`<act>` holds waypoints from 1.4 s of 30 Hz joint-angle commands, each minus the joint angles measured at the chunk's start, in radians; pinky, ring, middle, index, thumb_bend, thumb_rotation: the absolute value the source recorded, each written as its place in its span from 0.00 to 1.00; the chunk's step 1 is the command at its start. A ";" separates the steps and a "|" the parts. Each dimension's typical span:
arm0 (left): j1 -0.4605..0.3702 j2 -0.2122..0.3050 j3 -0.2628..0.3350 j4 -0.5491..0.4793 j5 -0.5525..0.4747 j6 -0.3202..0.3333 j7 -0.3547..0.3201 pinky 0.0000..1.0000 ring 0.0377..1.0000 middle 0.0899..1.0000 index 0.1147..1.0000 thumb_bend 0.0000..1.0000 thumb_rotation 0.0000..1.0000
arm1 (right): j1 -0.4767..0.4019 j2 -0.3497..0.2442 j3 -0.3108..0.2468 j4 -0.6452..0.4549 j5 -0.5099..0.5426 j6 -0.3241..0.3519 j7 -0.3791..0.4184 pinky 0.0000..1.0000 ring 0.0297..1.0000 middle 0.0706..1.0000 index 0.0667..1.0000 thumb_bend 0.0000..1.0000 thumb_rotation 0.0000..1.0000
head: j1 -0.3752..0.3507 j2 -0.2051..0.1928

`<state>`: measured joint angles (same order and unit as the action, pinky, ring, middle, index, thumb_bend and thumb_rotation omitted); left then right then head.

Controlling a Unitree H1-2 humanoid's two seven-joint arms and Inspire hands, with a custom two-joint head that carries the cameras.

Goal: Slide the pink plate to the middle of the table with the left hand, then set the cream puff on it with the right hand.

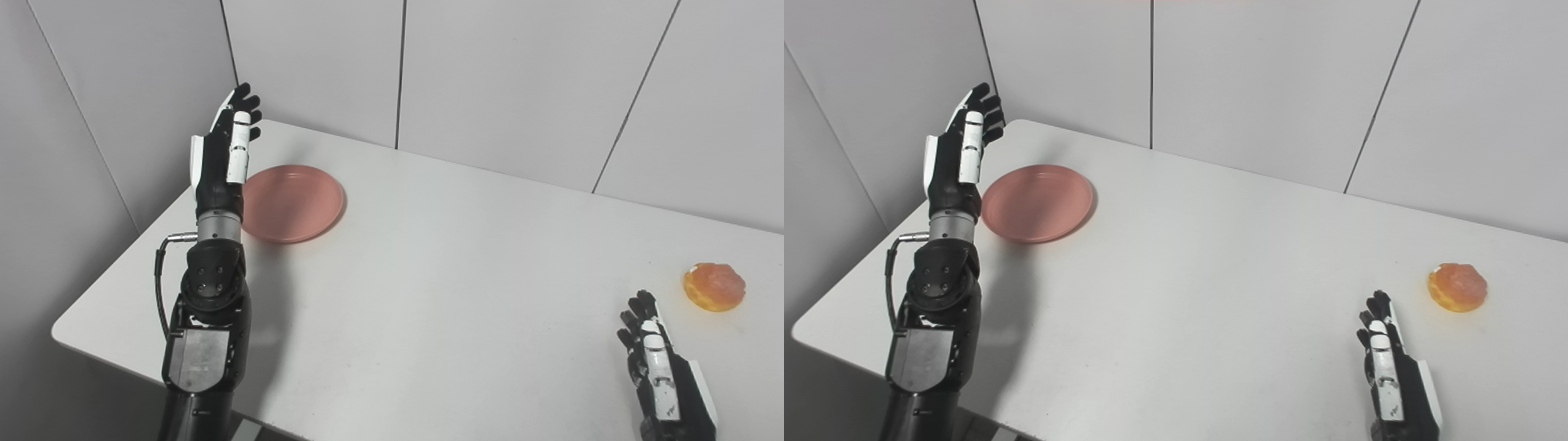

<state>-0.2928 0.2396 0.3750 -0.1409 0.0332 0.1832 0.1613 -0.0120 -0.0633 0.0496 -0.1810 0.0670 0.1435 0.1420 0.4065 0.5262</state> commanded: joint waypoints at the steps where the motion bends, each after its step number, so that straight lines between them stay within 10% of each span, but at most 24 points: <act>1: -0.053 0.037 0.018 -0.007 -0.019 -0.028 0.007 0.84 0.86 0.87 0.85 0.41 1.00 | -0.026 -0.002 -0.004 -0.029 0.009 -0.017 0.002 1.00 1.00 1.00 1.00 0.08 1.00 | -0.001 0.002; 42: -0.058 0.132 0.097 0.258 -0.216 -0.077 -0.025 0.89 0.92 0.93 0.90 0.38 1.00 | -0.027 -0.012 -0.007 -0.030 0.012 -0.015 0.003 1.00 1.00 1.00 1.00 0.11 1.00 | 0.001 0.010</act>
<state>-0.3075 0.3364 0.4715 0.1270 -0.1727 0.1556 0.1502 -0.0123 -0.0737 0.0466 -0.1810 0.0708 0.1435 0.1448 0.4080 0.5354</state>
